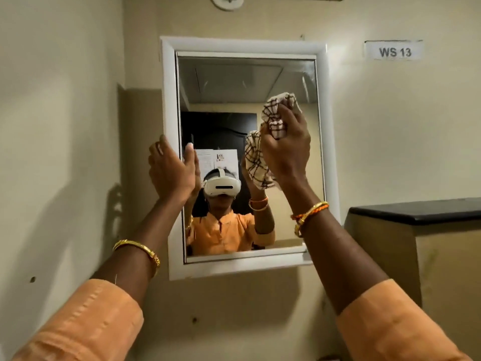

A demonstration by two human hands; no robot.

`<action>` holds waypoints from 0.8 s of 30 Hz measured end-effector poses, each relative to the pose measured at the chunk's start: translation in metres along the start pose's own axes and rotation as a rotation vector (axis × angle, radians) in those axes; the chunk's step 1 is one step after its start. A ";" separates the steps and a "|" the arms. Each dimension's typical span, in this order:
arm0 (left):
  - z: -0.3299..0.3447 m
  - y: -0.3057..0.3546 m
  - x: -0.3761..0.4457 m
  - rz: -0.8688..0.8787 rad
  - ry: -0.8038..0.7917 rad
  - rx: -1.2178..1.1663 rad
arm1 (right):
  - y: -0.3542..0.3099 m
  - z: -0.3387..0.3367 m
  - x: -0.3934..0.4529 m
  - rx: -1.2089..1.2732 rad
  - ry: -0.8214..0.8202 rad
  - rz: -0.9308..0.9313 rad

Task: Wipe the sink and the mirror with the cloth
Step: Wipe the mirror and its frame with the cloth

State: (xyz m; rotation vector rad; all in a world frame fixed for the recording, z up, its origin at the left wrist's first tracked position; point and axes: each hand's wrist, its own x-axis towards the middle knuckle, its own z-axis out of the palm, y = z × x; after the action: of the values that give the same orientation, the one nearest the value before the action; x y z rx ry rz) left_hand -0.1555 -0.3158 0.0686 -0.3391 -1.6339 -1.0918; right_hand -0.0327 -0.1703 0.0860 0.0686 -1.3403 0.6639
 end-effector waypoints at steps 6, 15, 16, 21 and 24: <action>0.011 0.016 0.051 0.017 0.049 0.005 | 0.001 0.017 0.069 -0.241 -0.029 -0.220; 0.017 0.003 0.106 -0.079 -0.133 -0.409 | 0.019 0.041 0.162 -0.343 0.092 -0.141; 0.017 0.002 0.106 -0.075 -0.153 -0.465 | 0.020 0.045 0.164 -0.380 0.095 -0.075; 0.017 -0.004 0.107 -0.095 -0.197 -0.633 | 0.002 0.098 0.148 -0.475 0.100 0.035; 0.017 -0.003 0.108 -0.078 -0.198 -0.626 | -0.028 0.141 0.121 -0.433 -0.035 -0.103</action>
State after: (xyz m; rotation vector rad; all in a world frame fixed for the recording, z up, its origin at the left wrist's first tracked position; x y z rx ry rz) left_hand -0.2079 -0.3368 0.1621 -0.8158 -1.4472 -1.6643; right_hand -0.1336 -0.2028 0.2411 -0.1999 -1.4774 0.2762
